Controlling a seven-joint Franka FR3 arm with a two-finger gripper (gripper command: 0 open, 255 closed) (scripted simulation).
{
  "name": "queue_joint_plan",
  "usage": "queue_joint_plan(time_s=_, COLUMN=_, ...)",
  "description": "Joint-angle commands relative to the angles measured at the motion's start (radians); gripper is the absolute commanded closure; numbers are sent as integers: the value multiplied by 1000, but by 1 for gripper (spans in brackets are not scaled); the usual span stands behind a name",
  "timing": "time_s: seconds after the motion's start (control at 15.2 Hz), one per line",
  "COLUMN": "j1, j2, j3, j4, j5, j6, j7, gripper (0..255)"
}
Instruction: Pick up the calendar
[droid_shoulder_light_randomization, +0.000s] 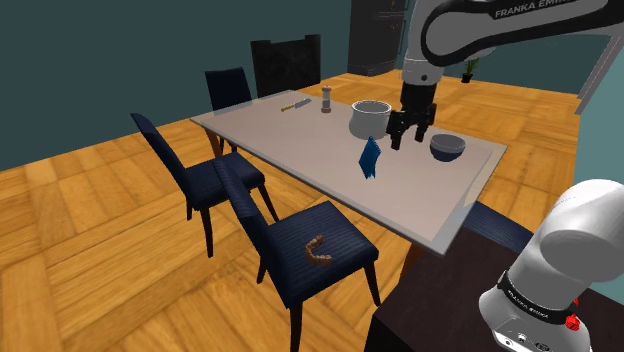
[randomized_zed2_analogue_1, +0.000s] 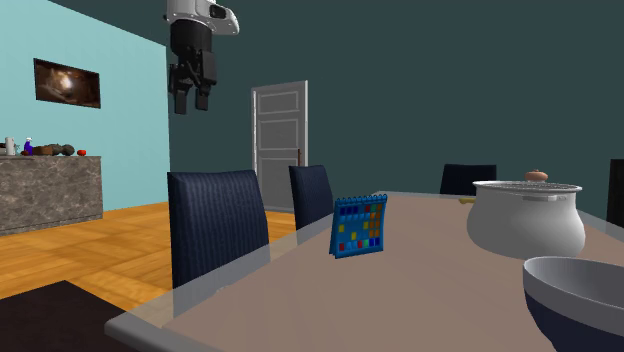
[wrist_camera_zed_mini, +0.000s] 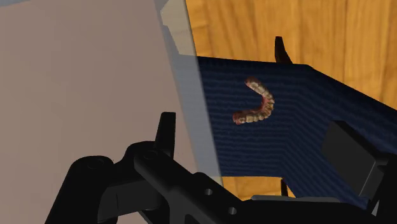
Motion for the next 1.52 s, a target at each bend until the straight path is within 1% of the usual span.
queue_joint_plan(time_s=0.0, j1=-17, j2=74, j3=-19, j4=25, j5=-3, j6=52, j7=-4, gripper=0)
queue_joint_plan(time_s=0.4, j1=-55, j2=280, j3=-71, j4=128, j5=7, j6=162, j7=-16, gripper=0)
queue_joint_plan(time_s=0.73, j1=-83, j2=454, j3=-112, j4=241, j5=35, j6=226, j7=-32, gripper=0)
queue_joint_plan(time_s=1.06, j1=-115, j2=628, j3=-147, j4=378, j5=79, j6=263, j7=-53, gripper=0)
queue_joint_plan(time_s=1.45, j1=-166, j2=841, j3=-174, j4=577, j5=146, j6=273, j7=-75, gripper=0)
